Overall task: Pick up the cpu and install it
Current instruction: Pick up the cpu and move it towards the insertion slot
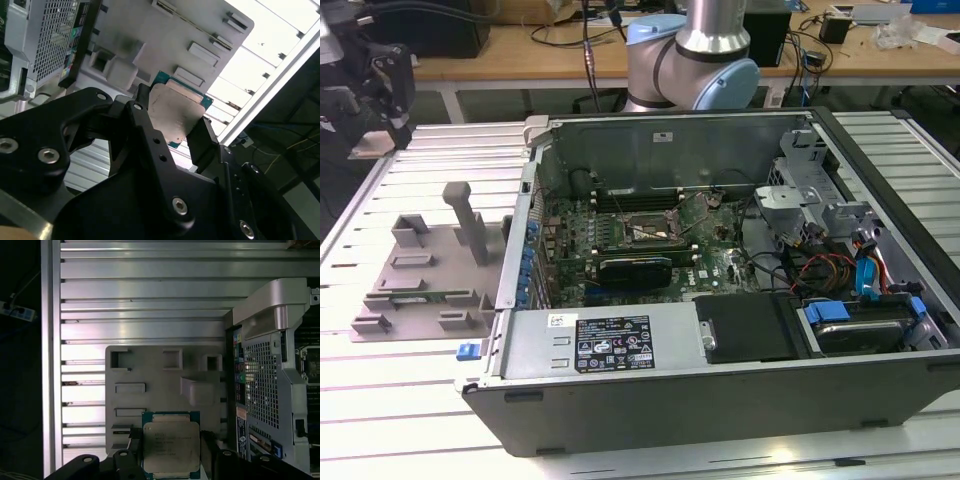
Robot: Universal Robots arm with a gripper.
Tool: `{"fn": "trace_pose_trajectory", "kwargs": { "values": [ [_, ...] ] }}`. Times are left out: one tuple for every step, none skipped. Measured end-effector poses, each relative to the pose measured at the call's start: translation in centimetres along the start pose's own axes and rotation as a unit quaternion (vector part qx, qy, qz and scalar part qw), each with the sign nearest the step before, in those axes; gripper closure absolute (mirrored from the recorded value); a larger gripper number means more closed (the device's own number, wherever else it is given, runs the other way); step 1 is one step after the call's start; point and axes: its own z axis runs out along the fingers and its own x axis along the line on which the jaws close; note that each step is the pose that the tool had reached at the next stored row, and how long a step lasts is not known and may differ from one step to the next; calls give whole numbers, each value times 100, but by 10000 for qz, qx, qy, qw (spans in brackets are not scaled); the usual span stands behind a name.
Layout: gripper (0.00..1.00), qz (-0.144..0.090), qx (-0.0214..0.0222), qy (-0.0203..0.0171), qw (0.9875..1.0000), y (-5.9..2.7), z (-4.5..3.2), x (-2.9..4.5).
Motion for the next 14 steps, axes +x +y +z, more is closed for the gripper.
{"fn": "trace_pose_trajectory", "kwargs": {
  "values": [
    [45, 0, 0, 0, 10000, 1, 1, -26],
    [45, 0, 0, 0, 10000, 1, 2, -50],
    [45, 0, 0, 0, 10000, 1, 2, -77],
    [45, -1, 0, 0, 10000, 2, 3, -125],
    [45, 0, 0, 1, 10000, 3, 4, -151],
    [45, -1, 0, 0, 10000, 3, 5, -174],
    [45, 0, 0, 0, 10000, 4, 6, -200],
    [45, 0, 0, 0, 10000, 5, 7, -231],
    [45, 0, 0, 0, 10000, 6, 8, -276],
    [45, 0, 1, 1, 10000, 7, 9, -320],
    [45, 0, 0, 0, 10000, 8, 11, -389],
    [45, 0, 0, 0, 10000, 9, 13, -449],
    [45, 0, 0, 0, 10000, 10, 14, -500],
    [45, 0, 1, 1, 10000, 11, 15, -539]
  ]
}}
